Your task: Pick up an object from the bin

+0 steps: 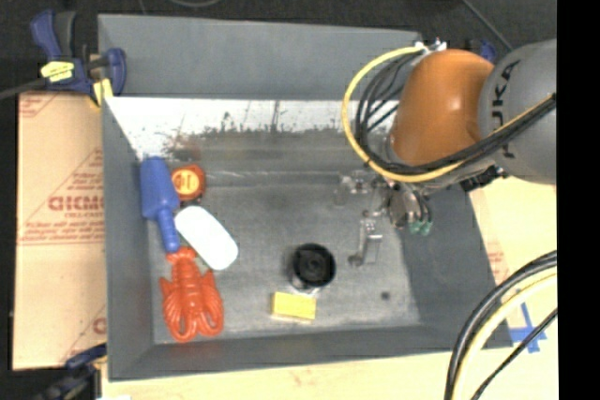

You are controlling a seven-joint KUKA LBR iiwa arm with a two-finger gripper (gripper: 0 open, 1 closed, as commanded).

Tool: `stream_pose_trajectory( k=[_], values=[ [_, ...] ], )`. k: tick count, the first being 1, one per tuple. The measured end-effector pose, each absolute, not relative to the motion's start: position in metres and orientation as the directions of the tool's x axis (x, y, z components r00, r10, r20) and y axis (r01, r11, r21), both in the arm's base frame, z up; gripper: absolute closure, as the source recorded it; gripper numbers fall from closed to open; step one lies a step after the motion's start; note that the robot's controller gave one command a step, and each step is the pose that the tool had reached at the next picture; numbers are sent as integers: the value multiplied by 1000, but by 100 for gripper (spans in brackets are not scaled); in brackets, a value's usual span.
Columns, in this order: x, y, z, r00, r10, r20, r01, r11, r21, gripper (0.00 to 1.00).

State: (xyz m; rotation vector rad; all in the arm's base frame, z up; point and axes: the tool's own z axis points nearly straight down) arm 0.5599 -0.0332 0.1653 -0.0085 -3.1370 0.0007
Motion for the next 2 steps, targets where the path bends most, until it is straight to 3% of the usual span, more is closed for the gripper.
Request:
stream_pose_trajectory(
  k=[1, 2],
  values=[
    [562, -33, 170, -1000, 5, -4, 5, 1000, -1, 0],
    [562, -12, 139, -998, -59, -10, -59, 998, -3, 0]
  ],
)
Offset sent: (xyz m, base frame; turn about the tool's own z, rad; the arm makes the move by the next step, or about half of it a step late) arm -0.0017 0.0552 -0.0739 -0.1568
